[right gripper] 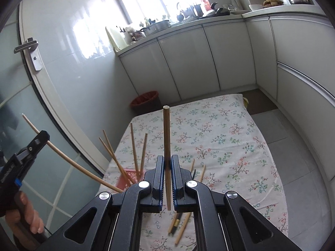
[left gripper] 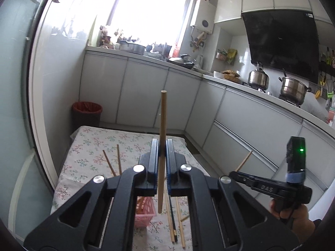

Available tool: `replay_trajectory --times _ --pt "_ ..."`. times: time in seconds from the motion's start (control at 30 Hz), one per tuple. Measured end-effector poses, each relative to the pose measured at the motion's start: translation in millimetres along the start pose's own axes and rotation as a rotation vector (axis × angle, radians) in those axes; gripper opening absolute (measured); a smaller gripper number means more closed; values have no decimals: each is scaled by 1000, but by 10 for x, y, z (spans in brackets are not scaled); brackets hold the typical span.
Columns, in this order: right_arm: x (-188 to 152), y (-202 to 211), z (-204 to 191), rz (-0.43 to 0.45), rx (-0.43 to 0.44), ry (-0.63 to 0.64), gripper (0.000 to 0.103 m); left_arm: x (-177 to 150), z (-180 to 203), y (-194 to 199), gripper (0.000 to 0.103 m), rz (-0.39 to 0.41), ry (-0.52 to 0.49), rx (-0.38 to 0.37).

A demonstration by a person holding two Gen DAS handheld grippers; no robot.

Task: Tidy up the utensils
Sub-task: 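Carry both held sticks over the pink basket and lower them in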

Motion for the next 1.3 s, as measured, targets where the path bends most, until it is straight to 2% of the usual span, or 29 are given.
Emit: replay_trajectory --times 0.13,0.27,0.5,0.73,0.8,0.97,1.1,1.17,1.23,1.3 --pt "-4 10 -105 6 12 26 6 -41 -131 -85 7 29 15 30" --pt "8 14 -175 12 32 33 6 -91 -176 -223 7 16 -7 70" --pt "-6 -9 -282 9 50 45 6 -256 -298 -559 7 -35 -27 128" --pt "0 18 -335 16 70 50 6 -447 -371 -757 7 -143 2 143" --pt "9 29 -355 18 79 46 6 -471 -390 -754 14 -160 10 146" --pt "59 40 -415 32 101 39 6 -392 -362 -573 43 -152 27 160" --pt "126 -8 -478 49 122 20 6 -394 -397 -467 48 -183 53 182" --pt "157 -51 -512 56 132 11 6 -427 -433 -451 57 -206 62 203" --pt "176 -118 -538 56 138 4 6 -478 -460 -454 62 -238 44 264" --pt "175 -207 -567 54 127 12 6 -558 -496 -478 62 -276 30 308"
Point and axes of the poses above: each gripper's, at about its wrist camera, not at the fingertips, and y roughly against the way its jaws point, z to its right, x to its top, the point moved 5 cm from there along -y, roughly the way its jaws point, and after that the axes turned 1 degree about -x, right-handed, at the moved point
